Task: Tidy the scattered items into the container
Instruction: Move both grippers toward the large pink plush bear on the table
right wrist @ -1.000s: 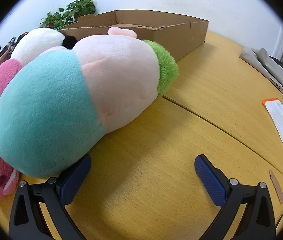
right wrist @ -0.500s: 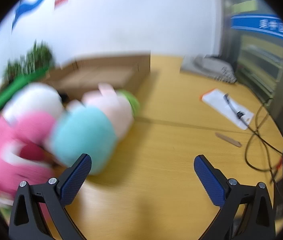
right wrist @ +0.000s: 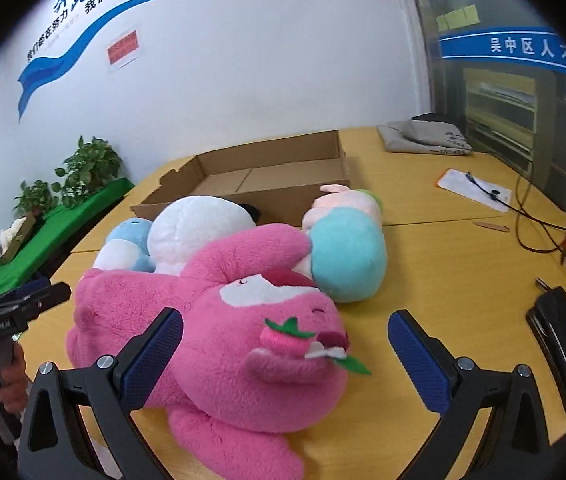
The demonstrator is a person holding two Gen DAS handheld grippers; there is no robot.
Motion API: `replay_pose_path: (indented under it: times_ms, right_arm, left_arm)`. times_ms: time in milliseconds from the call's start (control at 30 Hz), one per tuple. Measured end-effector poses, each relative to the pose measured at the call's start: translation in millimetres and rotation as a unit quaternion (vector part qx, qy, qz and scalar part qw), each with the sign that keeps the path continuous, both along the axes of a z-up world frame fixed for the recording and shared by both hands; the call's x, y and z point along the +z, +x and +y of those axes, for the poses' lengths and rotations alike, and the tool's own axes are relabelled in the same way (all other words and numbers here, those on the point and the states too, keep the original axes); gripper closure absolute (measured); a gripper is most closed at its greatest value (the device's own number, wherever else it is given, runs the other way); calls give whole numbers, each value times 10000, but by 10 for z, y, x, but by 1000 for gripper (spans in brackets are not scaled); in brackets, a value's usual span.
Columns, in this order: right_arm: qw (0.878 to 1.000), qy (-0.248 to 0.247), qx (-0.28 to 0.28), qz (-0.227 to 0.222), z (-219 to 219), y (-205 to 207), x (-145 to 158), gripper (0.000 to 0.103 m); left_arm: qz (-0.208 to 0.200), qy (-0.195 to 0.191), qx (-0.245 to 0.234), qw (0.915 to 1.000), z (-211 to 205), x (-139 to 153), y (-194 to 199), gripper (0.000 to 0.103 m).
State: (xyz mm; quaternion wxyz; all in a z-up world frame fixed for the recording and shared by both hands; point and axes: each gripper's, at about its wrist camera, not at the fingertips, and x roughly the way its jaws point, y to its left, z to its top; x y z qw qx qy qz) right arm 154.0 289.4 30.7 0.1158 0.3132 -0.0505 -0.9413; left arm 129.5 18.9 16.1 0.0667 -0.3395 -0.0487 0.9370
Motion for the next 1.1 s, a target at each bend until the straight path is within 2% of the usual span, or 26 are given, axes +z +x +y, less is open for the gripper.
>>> replay_pose_path:
  times_ms: [167, 533, 900, 1100]
  right_arm:
    - [9995, 246, -168, -57, -40, 74, -7, 1]
    - [9982, 590, 76, -42, -261, -20, -25, 1]
    - [9989, 285, 204, -297, -208, -268, -176, 1]
    - [9990, 159, 347, -222, -202, -306, -135, 1]
  left_arm:
    - [-58, 44, -98, 9999, 101, -80, 81, 0]
    - [-100, -20, -132, 9999, 90, -130, -40, 0]
    - [-230, 395, -556, 9974, 26, -208, -176, 0]
    - [-286, 411, -629, 9968, 22, -244, -201, 0]
